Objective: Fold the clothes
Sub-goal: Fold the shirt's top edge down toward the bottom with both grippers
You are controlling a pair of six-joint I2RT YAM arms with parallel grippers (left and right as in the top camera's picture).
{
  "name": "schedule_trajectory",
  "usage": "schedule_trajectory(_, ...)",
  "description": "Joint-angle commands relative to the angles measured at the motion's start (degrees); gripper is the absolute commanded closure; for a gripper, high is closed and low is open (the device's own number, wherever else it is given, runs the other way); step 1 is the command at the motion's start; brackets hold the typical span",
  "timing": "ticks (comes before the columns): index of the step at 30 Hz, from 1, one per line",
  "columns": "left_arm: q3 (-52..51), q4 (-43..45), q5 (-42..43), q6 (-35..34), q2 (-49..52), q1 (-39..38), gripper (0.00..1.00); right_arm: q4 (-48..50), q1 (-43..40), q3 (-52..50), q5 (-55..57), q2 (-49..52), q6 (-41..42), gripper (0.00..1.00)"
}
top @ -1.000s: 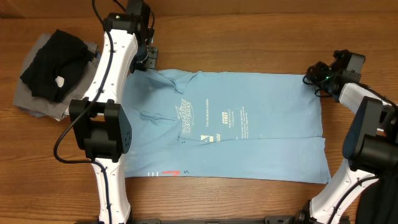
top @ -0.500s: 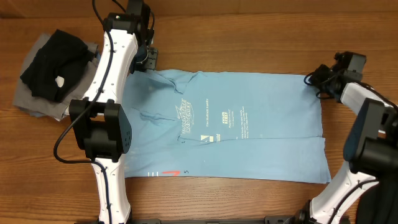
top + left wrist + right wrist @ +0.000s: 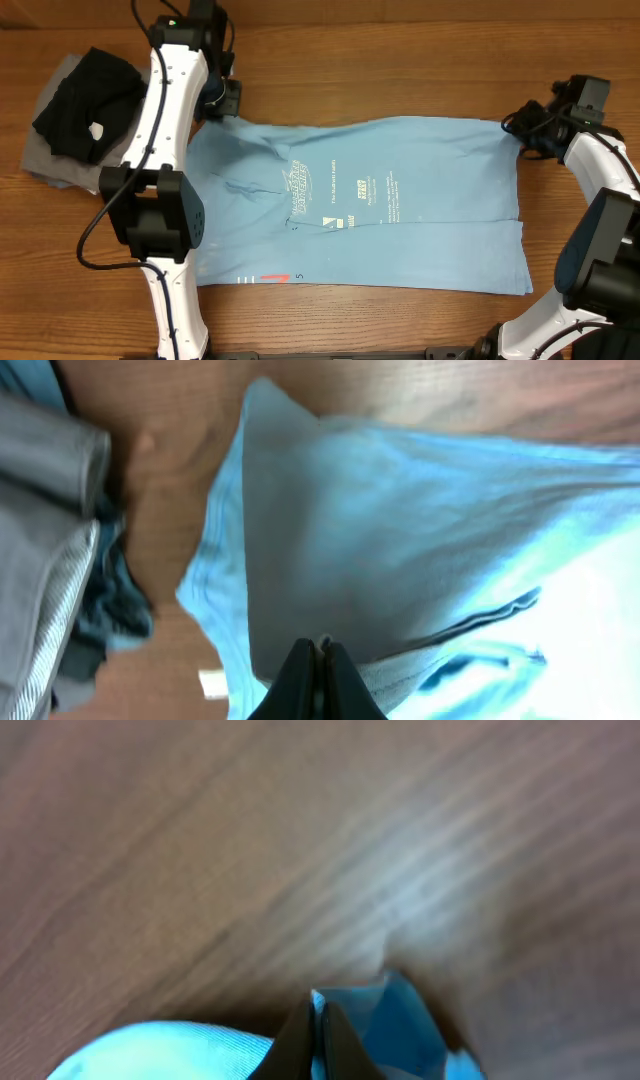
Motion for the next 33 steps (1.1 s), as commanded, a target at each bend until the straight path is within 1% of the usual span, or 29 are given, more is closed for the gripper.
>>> schedule_trajectory(1,1.51,-2.67,3.80,-1.40,-2.08,0.61,0.96,-2.10,-1.38,0.90,-0.09,-1.81,3.93,0.96)
schedule_trajectory(7,1.51,-8.79,4.24,-1.38,-2.12,0.83,0.96,-4.83,-2.97,0.90,-5.77,-2.80,3.74,0.96)
schedule_trajectory(9,1.51,-10.75,4.39,-1.36,-2.12,0.87,0.96,-4.81,-3.61,0.90,-9.94,-3.76,1.64,0.96)
schedule_trajectory(10,1.51,-12.90,5.88,-0.61,-2.12,0.87,0.96,-5.01,-4.04,0.90,-12.70,-4.96,0.09,0.96)
schedule_trajectory(14,1.51,-13.03,9.86,0.61,-2.60,0.87,0.96,-8.37,-4.92,0.90,-12.48,-7.76,0.39,0.96)
schedule_trajectory(21,1.51,-13.05,10.01,1.09,-5.53,1.44,0.96,-14.25,-6.60,0.90,-12.44,-11.39,0.35,0.96)
schedule_trajectory(28,1.29,-13.03,10.05,1.68,-11.61,2.29,0.96,-18.71,-7.54,0.90,-12.46,-11.98,-0.83,0.96)
schedule_trajectory(33,-2.47,-13.03,11.69,1.68,-14.01,2.16,0.96,-22.45,-7.56,0.90,-12.44,-11.98,-1.29,0.96)
